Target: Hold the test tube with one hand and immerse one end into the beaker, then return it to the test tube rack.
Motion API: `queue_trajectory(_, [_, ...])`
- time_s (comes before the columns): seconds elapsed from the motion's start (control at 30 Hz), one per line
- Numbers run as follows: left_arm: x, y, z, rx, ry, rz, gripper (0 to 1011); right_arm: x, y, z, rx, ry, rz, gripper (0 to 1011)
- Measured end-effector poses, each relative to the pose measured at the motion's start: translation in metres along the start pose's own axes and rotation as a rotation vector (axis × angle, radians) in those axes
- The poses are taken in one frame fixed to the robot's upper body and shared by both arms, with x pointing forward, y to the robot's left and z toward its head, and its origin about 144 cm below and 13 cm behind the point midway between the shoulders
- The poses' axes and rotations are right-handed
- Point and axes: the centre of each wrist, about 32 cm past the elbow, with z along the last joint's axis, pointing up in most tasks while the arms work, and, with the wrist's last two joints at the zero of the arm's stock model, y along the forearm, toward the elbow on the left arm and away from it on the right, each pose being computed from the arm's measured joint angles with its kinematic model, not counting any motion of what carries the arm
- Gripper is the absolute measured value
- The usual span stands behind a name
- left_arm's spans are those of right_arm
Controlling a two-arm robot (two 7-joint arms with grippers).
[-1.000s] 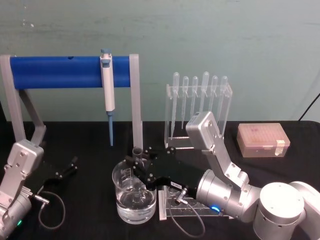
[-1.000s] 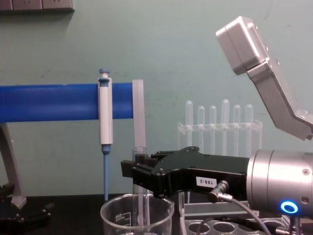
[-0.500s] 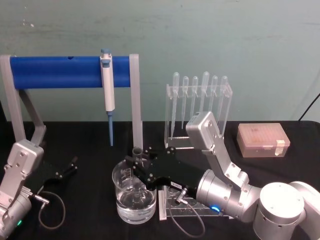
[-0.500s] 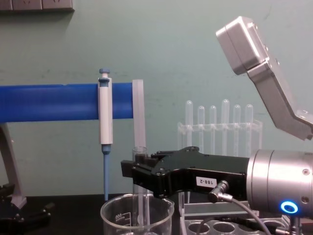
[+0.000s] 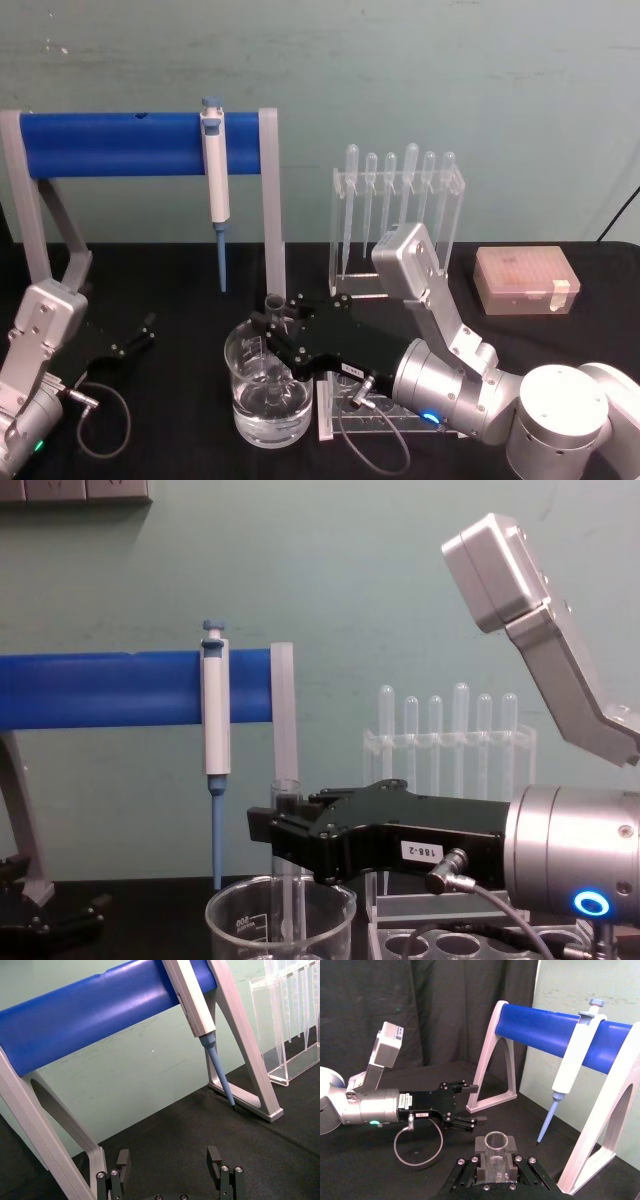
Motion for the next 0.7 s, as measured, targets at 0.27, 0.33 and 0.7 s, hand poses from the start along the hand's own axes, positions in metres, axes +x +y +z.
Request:
queue_trajectory(0.27, [0.0000,0.0000,0.0000,0.000,0.000,0.000,1000,0.0000,0.0000,0.0000,0.000,0.000,0.000,227])
queue_trajectory(0.33, [0.0000,0.0000,0.0000,0.000,0.000,0.000,1000,0.0000,0.0000,0.0000,0.000,0.000,0.000,226])
queue_trajectory(0.7, [0.0000,0.0000,0.0000,0.000,0.000,0.000,1000,0.0000,0.0000,0.0000,0.000,0.000,0.000,226])
